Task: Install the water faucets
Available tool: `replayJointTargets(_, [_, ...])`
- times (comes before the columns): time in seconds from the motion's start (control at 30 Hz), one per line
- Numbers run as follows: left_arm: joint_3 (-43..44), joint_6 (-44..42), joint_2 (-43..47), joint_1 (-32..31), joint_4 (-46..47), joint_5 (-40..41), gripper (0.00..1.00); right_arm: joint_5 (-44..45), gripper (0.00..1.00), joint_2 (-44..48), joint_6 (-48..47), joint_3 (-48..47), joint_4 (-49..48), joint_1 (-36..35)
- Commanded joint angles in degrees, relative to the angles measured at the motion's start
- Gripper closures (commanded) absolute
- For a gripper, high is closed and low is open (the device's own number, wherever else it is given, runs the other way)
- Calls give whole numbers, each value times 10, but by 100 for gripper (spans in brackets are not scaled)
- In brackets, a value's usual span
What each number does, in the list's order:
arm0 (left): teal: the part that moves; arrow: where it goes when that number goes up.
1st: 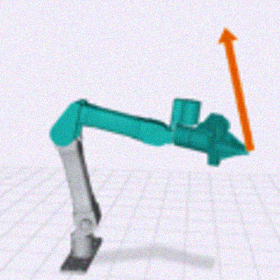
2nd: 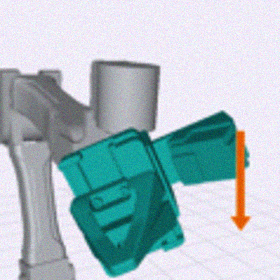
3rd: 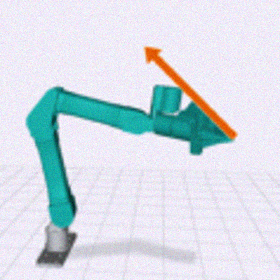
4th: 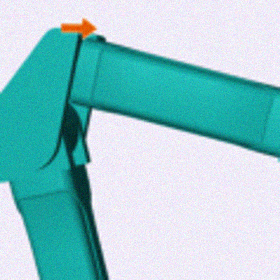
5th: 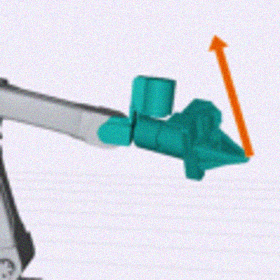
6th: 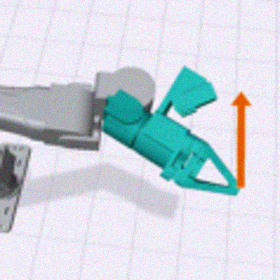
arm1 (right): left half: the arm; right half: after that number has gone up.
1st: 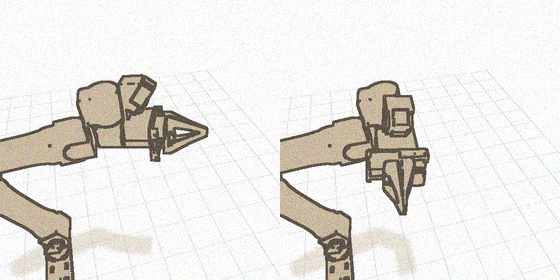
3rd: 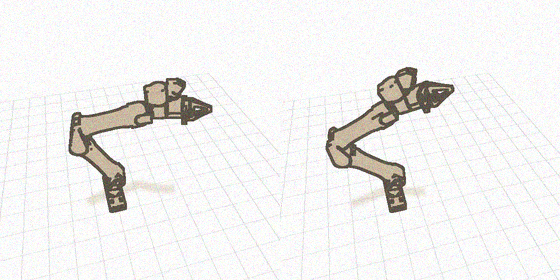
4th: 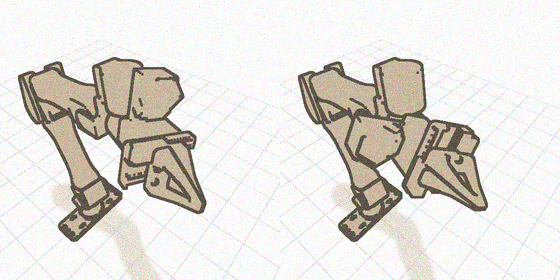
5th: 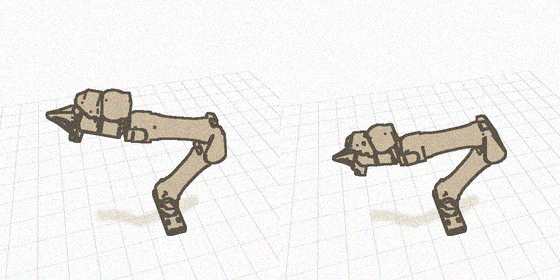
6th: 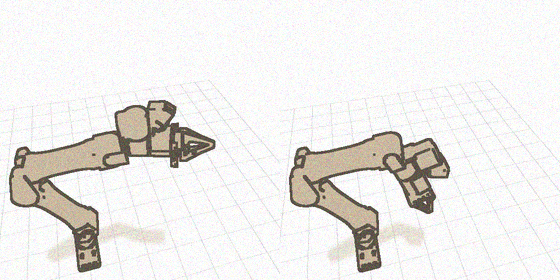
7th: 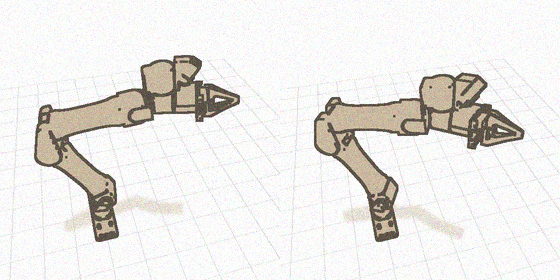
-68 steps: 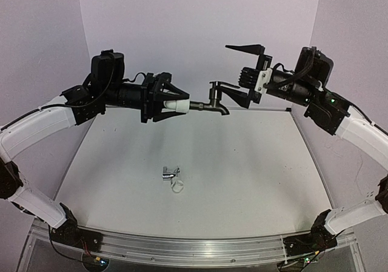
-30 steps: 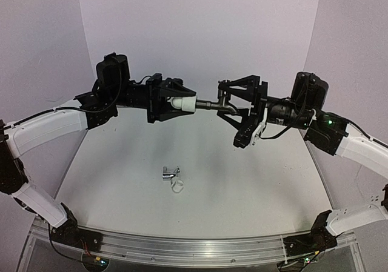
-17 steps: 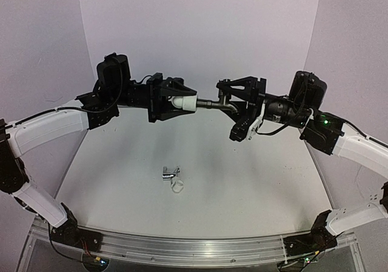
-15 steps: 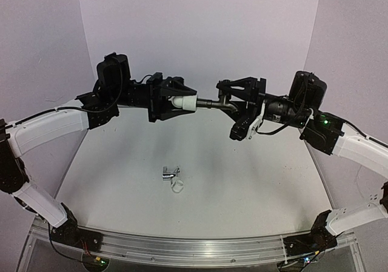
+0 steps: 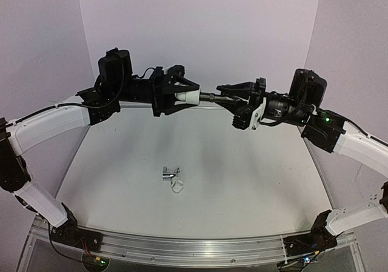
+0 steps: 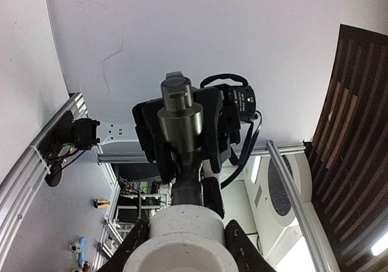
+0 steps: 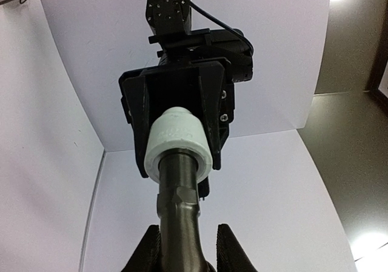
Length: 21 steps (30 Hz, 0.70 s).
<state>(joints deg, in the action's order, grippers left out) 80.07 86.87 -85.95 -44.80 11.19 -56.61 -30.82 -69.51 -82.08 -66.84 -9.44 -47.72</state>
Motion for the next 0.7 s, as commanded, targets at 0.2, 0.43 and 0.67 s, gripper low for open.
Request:
replayJointTargets(0.2, [65,-241,69,2,-55,78,100,-45,72,-6,228,-92,73,-3])
replayJointTargets(0.43, [61,-206,64,8,-38,101,100,-35,17,4,301,-102,94,-3])
replayJointTargets(0.67, [53,-159,58,21,-25,75,100,21,12,34,294,-96,115,-3])
